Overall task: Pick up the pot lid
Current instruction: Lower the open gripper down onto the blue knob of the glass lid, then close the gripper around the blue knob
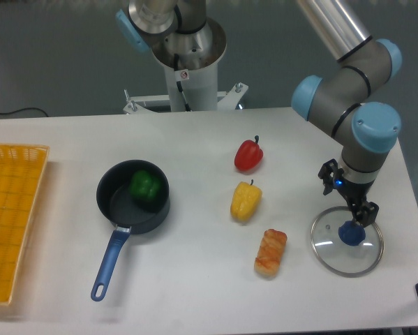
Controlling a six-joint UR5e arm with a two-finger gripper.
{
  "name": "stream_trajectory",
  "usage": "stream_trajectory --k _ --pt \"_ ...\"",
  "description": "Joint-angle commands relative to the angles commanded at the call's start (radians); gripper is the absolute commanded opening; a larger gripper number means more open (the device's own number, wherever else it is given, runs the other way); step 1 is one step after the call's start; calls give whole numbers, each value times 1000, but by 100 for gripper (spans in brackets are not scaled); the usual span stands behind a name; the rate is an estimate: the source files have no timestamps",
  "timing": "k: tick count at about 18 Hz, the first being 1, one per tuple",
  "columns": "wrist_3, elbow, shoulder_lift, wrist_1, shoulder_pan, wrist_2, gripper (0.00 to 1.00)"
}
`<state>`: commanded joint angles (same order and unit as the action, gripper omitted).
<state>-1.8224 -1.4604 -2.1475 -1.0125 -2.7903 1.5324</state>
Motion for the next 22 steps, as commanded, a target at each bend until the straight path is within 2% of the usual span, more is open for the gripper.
stream_trajectory --k 8,11,22 --pt "-2 69 -49 37 17 2 100" --pt "-3 72 -68 72 18 2 100" --pt "-40 75 -91 72 17 6 100"
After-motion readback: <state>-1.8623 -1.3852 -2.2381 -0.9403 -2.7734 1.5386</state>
